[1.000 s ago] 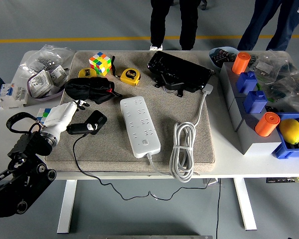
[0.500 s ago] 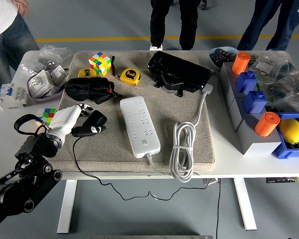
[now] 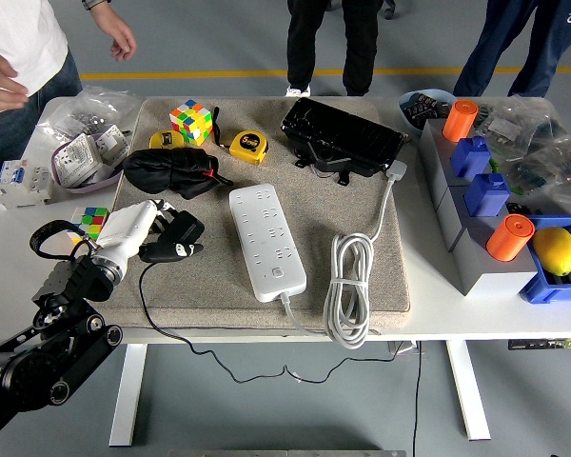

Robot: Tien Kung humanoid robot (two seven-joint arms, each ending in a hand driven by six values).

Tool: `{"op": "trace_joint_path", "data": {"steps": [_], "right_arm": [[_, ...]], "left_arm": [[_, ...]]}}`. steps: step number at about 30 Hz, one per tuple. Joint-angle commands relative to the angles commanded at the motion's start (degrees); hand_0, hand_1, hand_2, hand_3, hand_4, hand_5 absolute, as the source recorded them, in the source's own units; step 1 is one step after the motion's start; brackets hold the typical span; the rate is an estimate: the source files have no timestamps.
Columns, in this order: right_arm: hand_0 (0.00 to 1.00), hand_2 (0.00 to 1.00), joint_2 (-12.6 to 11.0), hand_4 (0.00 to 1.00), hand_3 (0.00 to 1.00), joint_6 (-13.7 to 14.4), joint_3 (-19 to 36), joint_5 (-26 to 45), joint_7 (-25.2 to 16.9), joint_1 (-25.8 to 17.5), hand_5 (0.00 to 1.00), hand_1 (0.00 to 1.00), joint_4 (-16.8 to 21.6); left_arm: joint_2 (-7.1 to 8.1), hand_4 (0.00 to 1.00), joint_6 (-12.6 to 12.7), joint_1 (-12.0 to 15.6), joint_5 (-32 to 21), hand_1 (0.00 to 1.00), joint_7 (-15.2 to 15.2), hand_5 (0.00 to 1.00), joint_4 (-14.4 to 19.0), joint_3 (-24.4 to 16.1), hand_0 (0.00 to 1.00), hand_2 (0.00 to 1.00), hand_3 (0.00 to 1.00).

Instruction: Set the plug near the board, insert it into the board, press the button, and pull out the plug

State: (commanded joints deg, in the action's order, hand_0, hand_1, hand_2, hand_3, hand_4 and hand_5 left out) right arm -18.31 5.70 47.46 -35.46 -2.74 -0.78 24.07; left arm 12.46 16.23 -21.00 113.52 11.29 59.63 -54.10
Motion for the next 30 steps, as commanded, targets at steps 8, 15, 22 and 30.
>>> {"op": "trace_joint_path", "data": {"steps": [8,15,22,30], "right_arm": [[0.604,0.633,0.05,0.937,0.545,0.07,0.52,-0.10,-0.04,-0.04,0.435,0.636,-0.03],[0.602,0.632,0.09,0.937,0.546,0.11,0.40,-0.22,-0.05,-0.05,0.434,0.636,0.02],[0.604,0.630,0.02,0.934,0.545,0.22,0.52,-0.39,-0.14,-0.06,0.434,0.636,0.12],[0.605,0.627,0.12,0.926,0.544,0.34,0.63,-0.40,-0.31,-0.03,0.429,0.634,0.12]], "left_arm": [[-0.20,0.933,1.83,-0.29,-1.23,0.412,-1.04,0.289,-0.64,0.58,0.281,0.456,0.524],[-0.50,0.922,2.53,-0.63,-2.41,0.397,-1.62,0.268,-1.17,0.83,0.265,0.439,0.519],[-0.80,0.847,3.08,-0.89,-2.89,0.375,-1.62,0.131,-1.47,0.89,0.251,0.417,0.521],[-0.63,0.809,4.78,-0.89,-4.06,0.360,-3.73,0.002,-0.95,1.23,0.242,0.365,0.535]]}}
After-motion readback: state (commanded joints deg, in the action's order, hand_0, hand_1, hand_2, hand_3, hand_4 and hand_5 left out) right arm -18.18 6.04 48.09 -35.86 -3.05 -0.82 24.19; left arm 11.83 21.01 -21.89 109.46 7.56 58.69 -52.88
